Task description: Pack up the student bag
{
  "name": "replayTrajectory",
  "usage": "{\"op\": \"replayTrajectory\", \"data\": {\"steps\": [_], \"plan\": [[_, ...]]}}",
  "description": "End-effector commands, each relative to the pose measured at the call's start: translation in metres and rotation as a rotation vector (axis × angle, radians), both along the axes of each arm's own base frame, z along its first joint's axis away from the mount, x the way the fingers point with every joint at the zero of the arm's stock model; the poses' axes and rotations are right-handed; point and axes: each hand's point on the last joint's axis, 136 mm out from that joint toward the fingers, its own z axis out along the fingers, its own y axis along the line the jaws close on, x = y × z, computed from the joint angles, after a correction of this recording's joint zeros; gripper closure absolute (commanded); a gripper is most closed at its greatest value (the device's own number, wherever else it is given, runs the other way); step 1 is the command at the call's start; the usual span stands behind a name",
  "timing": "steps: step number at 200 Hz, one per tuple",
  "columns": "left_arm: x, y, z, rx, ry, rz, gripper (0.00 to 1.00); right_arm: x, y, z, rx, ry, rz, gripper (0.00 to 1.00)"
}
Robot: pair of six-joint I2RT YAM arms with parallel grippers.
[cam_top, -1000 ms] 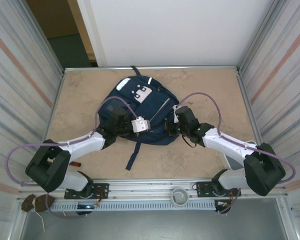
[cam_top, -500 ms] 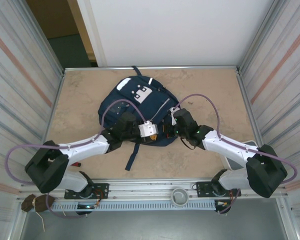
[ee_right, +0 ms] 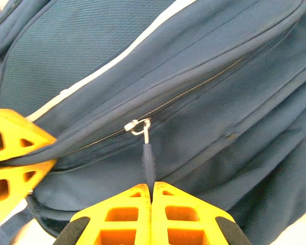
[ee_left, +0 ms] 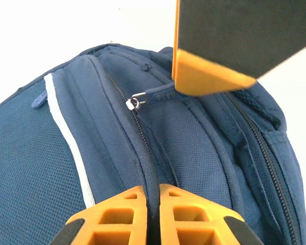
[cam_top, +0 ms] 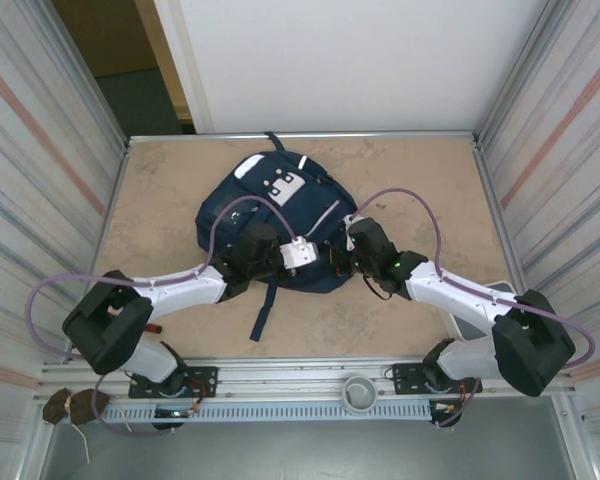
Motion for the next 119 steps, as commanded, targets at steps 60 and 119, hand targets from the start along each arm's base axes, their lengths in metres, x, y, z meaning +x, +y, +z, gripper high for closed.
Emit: {"op": "replayTrajectory", "data": {"steps": [60,119], "plan": [[-0.001,0.061,0.019,-0.098,0.014,0.104,0.79,0.03,0.011,0.005,-0.037,-0.035,-0.016,1.0],[-0.005,0.031,0.023,-0.033,0.038,0.036,0.48,0.017,0.019,0.01,-0.005,-0.037,0.055,1.0]]}}
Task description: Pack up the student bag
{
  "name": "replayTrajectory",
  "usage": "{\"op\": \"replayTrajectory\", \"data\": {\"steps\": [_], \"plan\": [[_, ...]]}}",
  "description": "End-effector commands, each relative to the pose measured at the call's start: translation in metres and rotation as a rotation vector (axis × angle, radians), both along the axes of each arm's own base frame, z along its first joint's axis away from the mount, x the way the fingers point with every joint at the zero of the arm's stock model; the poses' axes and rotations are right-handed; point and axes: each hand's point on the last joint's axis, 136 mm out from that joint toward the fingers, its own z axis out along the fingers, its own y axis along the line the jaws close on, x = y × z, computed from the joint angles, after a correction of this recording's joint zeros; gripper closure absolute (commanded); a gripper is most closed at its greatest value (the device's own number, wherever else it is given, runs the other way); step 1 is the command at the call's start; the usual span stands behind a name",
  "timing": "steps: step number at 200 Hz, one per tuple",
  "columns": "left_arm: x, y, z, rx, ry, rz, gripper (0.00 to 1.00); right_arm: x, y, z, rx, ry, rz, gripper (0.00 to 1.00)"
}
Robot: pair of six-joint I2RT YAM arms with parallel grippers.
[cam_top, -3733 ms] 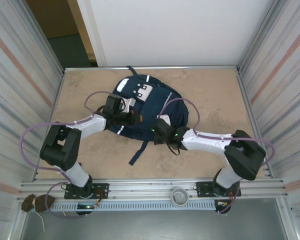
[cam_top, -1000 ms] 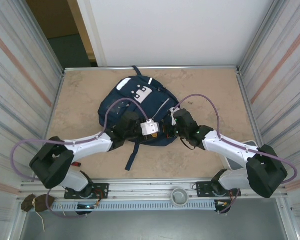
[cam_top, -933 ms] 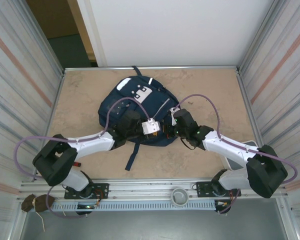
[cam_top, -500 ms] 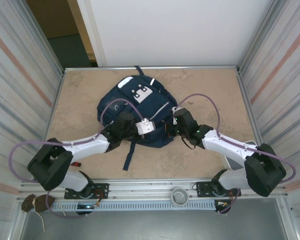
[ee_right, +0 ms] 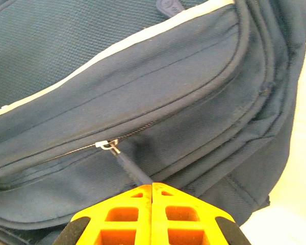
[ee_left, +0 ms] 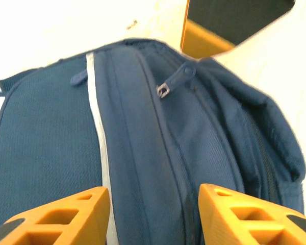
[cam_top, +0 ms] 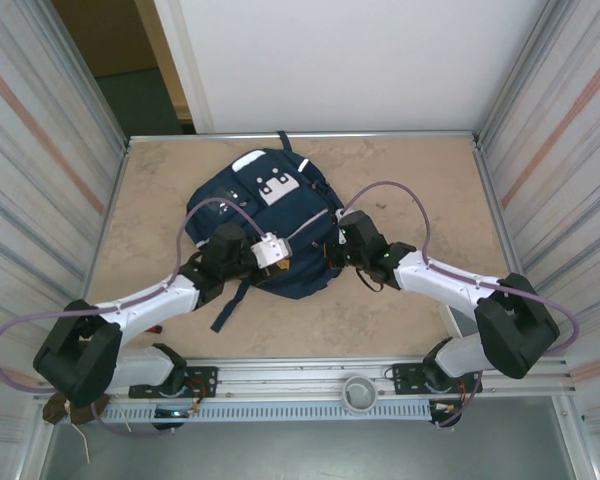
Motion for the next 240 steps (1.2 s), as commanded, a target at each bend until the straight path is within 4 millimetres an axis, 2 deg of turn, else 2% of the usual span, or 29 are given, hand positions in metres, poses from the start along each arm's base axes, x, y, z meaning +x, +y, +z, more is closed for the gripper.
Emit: {"op": "replayTrajectory", "data": {"steps": [1,26,57,69,99,120,152,240], "plan": [[0.001,-0.016,0.009,0.023,-0.012,-0.03,0.48,0.0,0.003,0.015,0.019,-0.043,0.037,1.0],[0.004,-0.029,-0.003,0.064,0.018,-0.047,0.47,-0.001,-0.014,0.019,-0.011,-0.044,0.014,0.91],[0.013,-0.036,-0.025,0.135,0.035,-0.027,0.47,0.0,-0.031,0.029,0.002,-0.053,0.002,0.69],[0.021,-0.033,-0.03,0.158,0.029,0.007,0.53,0.001,-0.034,0.031,0.015,-0.05,0.01,0.62],[0.029,-0.029,-0.028,0.156,0.012,0.053,0.77,0.002,-0.032,0.029,0.032,-0.039,0.058,0.52],[0.025,-0.03,-0.02,0.085,0.04,0.036,0.91,0.001,-0.018,0.03,0.057,-0.044,0.13,0.49],[0.017,-0.032,-0.004,-0.04,0.092,-0.008,0.97,0.0,0.001,0.021,0.039,-0.032,0.219,0.48],[0.013,-0.029,0.003,-0.096,0.117,-0.026,1.0,0.012,0.025,0.003,-0.034,-0.002,0.309,0.49]]}}
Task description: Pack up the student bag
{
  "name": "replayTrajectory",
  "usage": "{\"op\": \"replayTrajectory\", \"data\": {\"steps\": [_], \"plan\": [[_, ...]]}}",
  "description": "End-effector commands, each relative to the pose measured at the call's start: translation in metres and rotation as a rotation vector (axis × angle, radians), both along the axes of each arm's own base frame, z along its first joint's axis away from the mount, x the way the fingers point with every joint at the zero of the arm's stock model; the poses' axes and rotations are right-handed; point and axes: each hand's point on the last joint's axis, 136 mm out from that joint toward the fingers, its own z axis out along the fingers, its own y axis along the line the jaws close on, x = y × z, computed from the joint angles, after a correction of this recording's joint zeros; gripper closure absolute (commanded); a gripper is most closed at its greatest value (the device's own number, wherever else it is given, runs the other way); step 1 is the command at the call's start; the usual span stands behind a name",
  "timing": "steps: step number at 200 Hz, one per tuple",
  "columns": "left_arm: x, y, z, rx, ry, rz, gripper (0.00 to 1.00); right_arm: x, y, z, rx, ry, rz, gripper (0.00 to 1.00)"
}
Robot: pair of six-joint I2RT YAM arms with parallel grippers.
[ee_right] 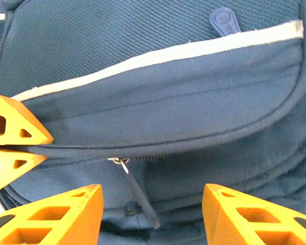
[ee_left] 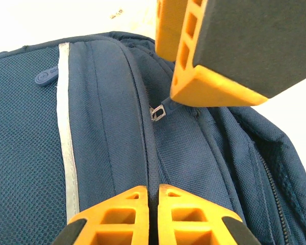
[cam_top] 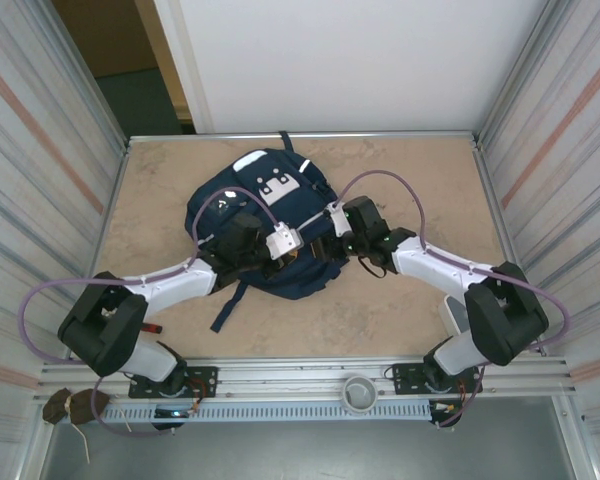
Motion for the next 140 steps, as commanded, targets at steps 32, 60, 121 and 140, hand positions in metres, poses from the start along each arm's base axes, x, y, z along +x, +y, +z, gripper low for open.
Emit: {"op": "replayTrajectory", "data": {"steps": [32,60,121,140], "plan": [[-0.003,-0.004,0.024,-0.075,-0.041,-0.029,1.0,-0.004,0.017,-0.013,-0.035,0.026,0.081,0.51],[-0.002,-0.003,0.026,-0.078,-0.044,-0.025,1.0,-0.006,0.021,-0.022,-0.054,0.034,0.089,0.56],[0.002,0.016,0.029,-0.086,-0.051,0.019,1.0,0.0,0.004,-0.02,-0.109,-0.001,0.019,1.0],[0.005,0.031,0.028,-0.083,-0.057,0.052,1.0,0.009,-0.017,-0.02,-0.141,-0.002,-0.079,1.0]]}}
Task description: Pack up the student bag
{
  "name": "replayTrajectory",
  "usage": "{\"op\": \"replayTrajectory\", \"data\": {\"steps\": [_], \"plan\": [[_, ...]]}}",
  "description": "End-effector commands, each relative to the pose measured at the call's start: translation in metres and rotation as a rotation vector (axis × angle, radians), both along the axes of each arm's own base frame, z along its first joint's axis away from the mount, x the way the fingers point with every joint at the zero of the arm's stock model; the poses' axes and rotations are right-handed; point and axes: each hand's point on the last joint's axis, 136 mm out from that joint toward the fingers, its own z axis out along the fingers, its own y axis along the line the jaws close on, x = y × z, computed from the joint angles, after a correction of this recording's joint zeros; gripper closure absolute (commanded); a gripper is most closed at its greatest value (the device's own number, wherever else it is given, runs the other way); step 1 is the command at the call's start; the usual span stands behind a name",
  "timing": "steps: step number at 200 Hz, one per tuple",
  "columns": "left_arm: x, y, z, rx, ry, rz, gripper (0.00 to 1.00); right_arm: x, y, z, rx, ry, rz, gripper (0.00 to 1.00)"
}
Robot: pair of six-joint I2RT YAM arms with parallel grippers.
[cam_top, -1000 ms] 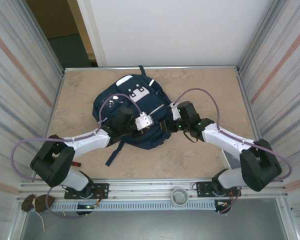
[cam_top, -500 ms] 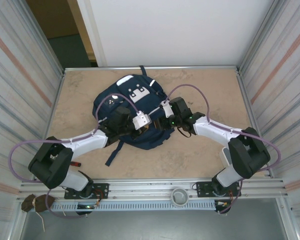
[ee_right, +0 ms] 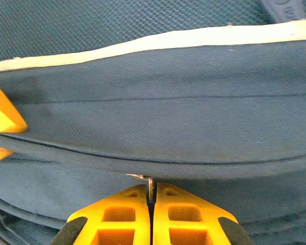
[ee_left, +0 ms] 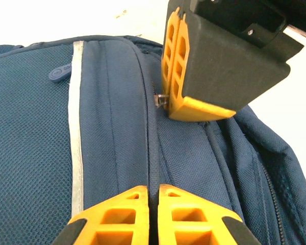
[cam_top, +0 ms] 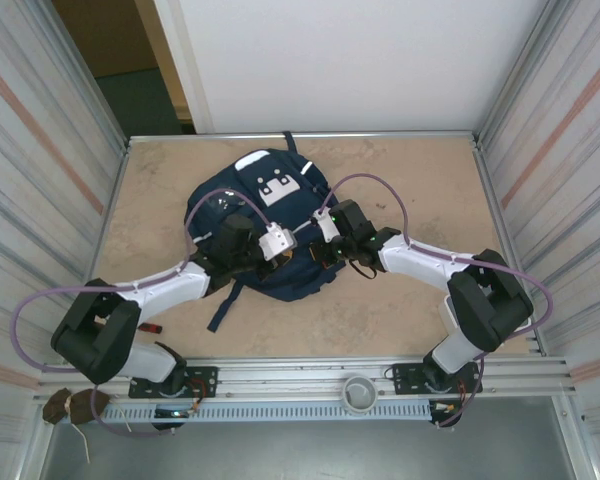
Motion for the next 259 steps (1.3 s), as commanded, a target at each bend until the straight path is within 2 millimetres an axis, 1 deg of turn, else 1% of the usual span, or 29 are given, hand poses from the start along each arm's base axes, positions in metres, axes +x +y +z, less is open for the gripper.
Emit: {"op": "replayTrajectory", "data": {"steps": [1,11,20,28,40,48,55,76,93,117,140,155,166,178,201,217,226,245,259], "plan": [[0.006,0.014,0.025,-0.053,-0.066,0.031,1.0,0.013,-0.033,0.004,-0.07,-0.02,-0.144,1.0],[0.008,0.022,0.023,-0.04,-0.068,0.052,1.0,0.018,-0.042,0.005,-0.06,-0.012,-0.192,1.0],[0.01,0.029,0.021,-0.031,-0.068,0.072,1.0,0.021,-0.046,0.006,-0.042,-0.005,-0.216,1.0],[0.012,0.035,0.02,-0.023,-0.073,0.09,0.99,0.021,-0.044,0.008,-0.022,-0.003,-0.216,1.0],[0.014,0.038,0.02,-0.011,-0.082,0.1,0.97,0.018,-0.035,0.013,0.012,0.003,-0.194,1.0],[0.013,0.038,0.021,-0.01,-0.082,0.094,0.92,0.015,-0.028,0.016,0.033,0.004,-0.175,1.0],[0.012,0.036,0.023,-0.015,-0.077,0.084,0.86,0.014,-0.023,0.018,0.046,0.003,-0.164,1.0],[0.007,0.026,0.029,-0.002,-0.075,0.053,0.67,0.009,-0.013,0.027,0.09,-0.003,-0.14,1.0],[0.001,0.012,0.032,0.041,-0.113,0.01,0.57,0.005,-0.007,0.036,0.131,-0.005,-0.126,1.0],[0.001,-0.007,0.033,0.086,-0.13,-0.035,0.5,-0.003,0.001,0.048,0.165,-0.019,-0.103,1.0],[0.006,-0.021,0.027,0.115,-0.133,-0.064,0.5,-0.012,0.005,0.059,0.187,-0.037,-0.084,1.0],[0.01,-0.028,0.025,0.117,-0.13,-0.079,0.51,-0.018,0.007,0.065,0.2,-0.047,-0.074,1.0],[0.012,-0.031,0.025,0.114,-0.131,-0.086,0.56,-0.024,0.008,0.068,0.21,-0.052,-0.064,1.0],[0.015,-0.034,0.027,0.11,-0.135,-0.092,0.66,-0.028,0.007,0.07,0.217,-0.059,-0.06,1.0],[0.012,-0.038,0.032,0.095,-0.147,-0.128,0.86,-0.033,-0.002,0.064,0.189,-0.063,-0.073,1.0],[0.006,-0.04,0.04,0.056,-0.155,-0.174,0.96,-0.031,-0.015,0.058,0.135,-0.069,-0.102,1.0],[0.001,-0.04,0.044,0.024,-0.157,-0.202,0.99,-0.028,-0.026,0.054,0.1,-0.066,-0.129,1.0],[-0.01,-0.036,0.057,-0.048,-0.161,-0.258,1.0,-0.021,-0.052,0.045,0.048,-0.047,-0.193,1.0],[-0.022,-0.034,0.064,-0.092,-0.162,-0.317,1.0,-0.016,-0.07,0.04,0.041,-0.02,-0.241,1.0]]}}
